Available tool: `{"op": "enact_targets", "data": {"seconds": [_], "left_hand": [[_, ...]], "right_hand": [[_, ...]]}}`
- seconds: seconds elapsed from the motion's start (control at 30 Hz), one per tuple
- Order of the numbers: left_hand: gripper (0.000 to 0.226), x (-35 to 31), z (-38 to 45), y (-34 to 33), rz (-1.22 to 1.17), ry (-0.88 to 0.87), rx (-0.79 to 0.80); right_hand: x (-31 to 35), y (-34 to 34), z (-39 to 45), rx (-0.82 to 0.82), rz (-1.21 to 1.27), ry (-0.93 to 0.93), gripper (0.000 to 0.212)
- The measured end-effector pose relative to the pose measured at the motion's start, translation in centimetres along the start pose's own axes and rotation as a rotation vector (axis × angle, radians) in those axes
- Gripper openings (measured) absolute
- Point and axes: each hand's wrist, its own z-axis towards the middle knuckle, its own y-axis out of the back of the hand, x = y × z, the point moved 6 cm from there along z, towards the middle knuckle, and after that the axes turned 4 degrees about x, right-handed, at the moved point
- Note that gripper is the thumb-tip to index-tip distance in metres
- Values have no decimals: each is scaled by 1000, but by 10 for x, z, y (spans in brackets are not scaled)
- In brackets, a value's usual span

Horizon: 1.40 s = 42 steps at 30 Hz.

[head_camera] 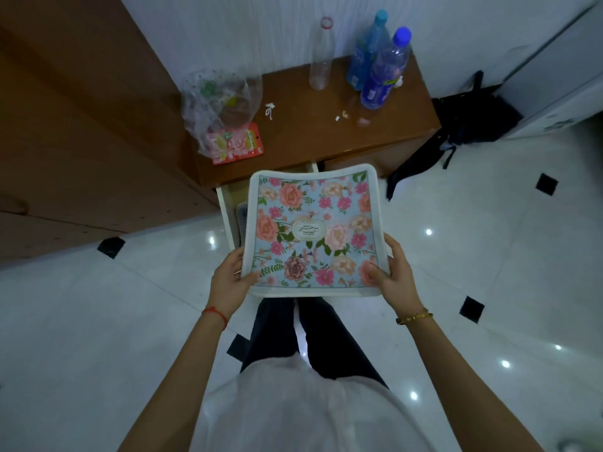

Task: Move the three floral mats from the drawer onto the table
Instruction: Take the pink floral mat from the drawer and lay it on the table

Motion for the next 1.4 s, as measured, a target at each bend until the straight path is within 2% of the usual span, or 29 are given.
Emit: {"op": "enact_targets", "data": {"seconds": [0.2, 0.5, 0.8, 1.13, 1.4], "left_hand": [[50, -47, -23, 1, 75, -94, 142], [49, -98, -38, -2, 224, -211, 530], [52, -111, -60, -37, 381, -204, 798], [58, -129, -80, -114, 493, -169, 1007], [55, -154, -107, -231, 585, -267, 1146]], "right_hand": [[24, 2, -60, -143, 55, 36, 57], [24, -30, -168, -481, 235, 82, 58], [1, -73, -266, -804, 441, 55, 57], [-10, -64, -321, -1064, 498, 28, 57], [-28, -6, -353, -1294, 559, 70, 56]]}}
